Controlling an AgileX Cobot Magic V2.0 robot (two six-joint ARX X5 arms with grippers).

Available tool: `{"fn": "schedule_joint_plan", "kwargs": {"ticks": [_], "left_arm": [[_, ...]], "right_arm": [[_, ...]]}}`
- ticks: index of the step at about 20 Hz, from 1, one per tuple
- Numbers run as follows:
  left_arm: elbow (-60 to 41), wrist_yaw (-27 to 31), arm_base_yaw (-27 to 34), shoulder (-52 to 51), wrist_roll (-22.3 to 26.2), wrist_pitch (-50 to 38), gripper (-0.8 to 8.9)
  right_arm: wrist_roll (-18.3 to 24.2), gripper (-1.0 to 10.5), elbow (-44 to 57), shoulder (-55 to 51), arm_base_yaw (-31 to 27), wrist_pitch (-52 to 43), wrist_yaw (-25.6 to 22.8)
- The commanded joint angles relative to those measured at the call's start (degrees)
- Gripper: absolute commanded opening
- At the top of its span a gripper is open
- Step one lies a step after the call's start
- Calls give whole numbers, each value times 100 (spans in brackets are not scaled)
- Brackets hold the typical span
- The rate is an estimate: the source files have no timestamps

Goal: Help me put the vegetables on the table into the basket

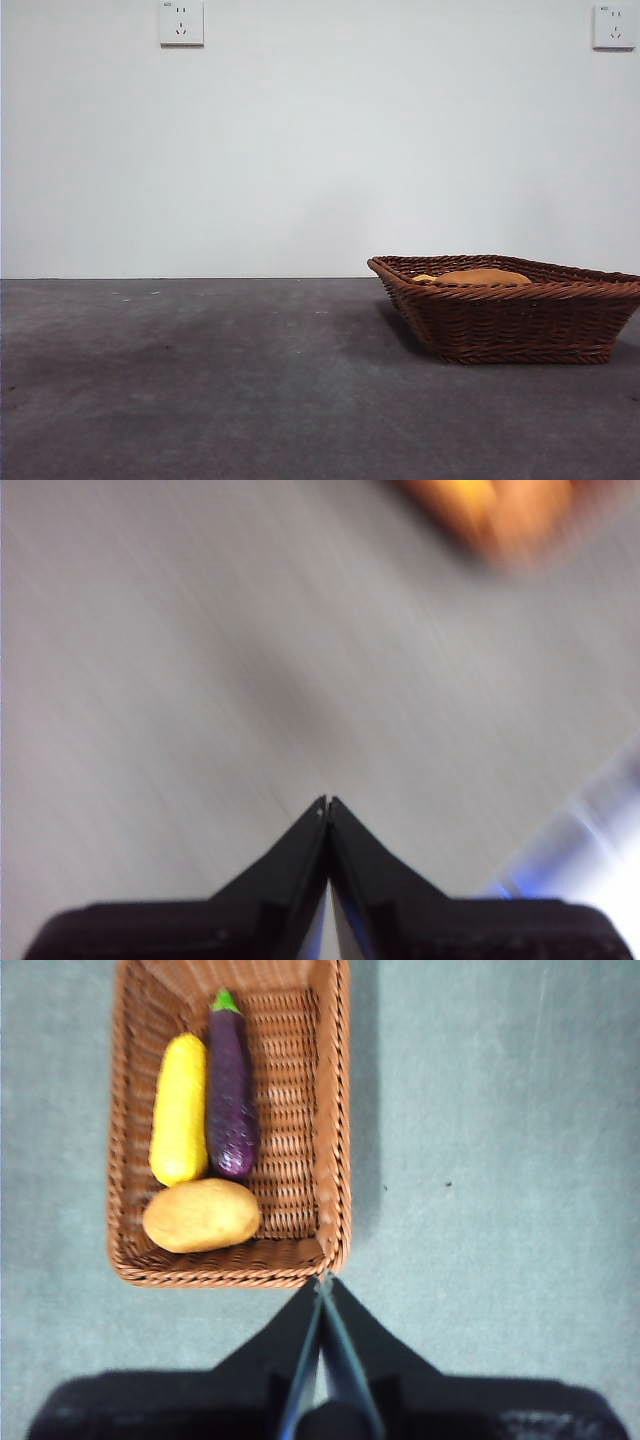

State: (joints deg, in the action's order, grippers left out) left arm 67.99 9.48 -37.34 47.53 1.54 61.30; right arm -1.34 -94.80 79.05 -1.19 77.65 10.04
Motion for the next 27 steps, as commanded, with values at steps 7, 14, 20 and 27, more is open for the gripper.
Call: {"fn": "schedule_joint_plan", "kwargs": {"ticks": [7, 14, 20, 27], "left_arm": [[-3248, -901, 2006, -1646, 811, -5088, -4], [-6216, -992, 3134, -3724, 299, -6526, -4], [-6756, -997, 3246, -4732, -129, -5987, -4], [-6756, -997, 3364, -4732, -46, -5115, -3]], "right_arm": [[-55, 1, 26, 363, 9, -70, -7], [-57, 1, 26, 363, 9, -1589, -7], [-55, 1, 24, 363, 7, -2970, -7], [-55, 2, 24, 363, 4, -3399, -7]]}}
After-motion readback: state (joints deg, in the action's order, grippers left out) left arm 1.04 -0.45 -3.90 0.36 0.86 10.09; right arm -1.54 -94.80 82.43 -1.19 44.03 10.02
